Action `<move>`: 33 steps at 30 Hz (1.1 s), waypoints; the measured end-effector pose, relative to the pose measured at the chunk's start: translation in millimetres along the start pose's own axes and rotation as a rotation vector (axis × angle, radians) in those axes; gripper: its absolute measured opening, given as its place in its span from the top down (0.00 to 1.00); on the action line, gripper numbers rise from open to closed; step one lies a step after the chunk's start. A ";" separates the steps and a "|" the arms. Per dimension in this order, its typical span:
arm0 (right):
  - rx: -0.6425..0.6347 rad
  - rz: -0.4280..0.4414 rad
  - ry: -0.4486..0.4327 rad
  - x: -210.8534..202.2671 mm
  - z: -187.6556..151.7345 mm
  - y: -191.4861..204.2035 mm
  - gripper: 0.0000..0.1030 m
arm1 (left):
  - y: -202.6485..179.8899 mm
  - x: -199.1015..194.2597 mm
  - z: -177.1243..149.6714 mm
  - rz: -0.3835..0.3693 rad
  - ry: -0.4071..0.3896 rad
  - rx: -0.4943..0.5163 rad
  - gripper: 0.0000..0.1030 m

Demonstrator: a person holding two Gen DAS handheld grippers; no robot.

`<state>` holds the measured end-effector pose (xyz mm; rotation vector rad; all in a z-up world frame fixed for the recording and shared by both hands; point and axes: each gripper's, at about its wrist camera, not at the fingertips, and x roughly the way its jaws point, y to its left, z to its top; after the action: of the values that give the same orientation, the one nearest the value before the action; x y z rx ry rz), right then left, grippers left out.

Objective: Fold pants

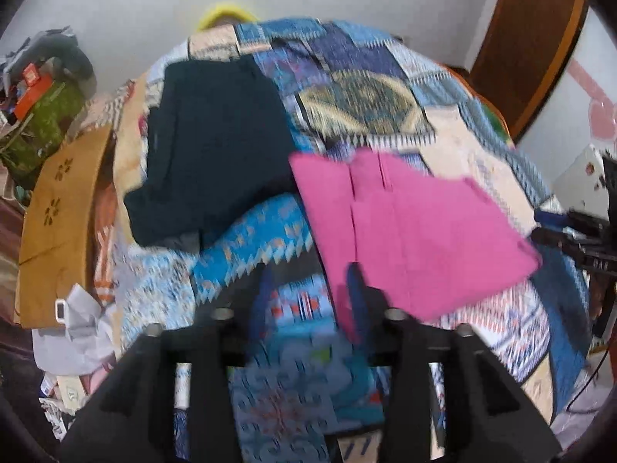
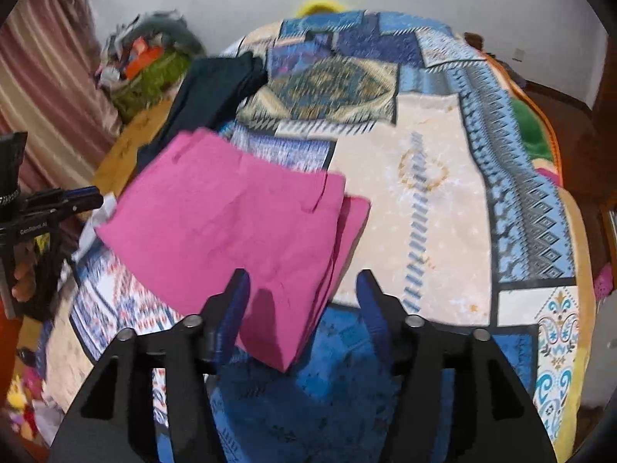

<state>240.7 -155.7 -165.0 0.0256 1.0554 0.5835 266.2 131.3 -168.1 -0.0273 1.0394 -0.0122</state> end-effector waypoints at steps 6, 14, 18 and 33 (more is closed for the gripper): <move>0.041 -0.027 -0.031 8.0 15.8 -5.6 0.41 | -0.4 22.1 36.3 -0.054 -0.004 -0.039 0.36; 0.127 -0.022 0.051 46.1 25.6 -28.7 0.40 | -5.7 88.0 55.4 -0.103 0.135 -0.058 0.35; 0.135 0.004 0.097 62.4 23.2 -31.7 0.40 | -0.3 106.6 54.5 -0.134 0.177 -0.101 0.35; 0.153 0.083 0.090 81.6 28.6 -32.7 0.78 | -3.1 112.4 48.7 -0.117 0.128 -0.091 0.87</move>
<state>307.8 -138.4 -226.2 0.1791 1.1891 0.5816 365.1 126.5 -240.2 -0.1717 1.1647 -0.0743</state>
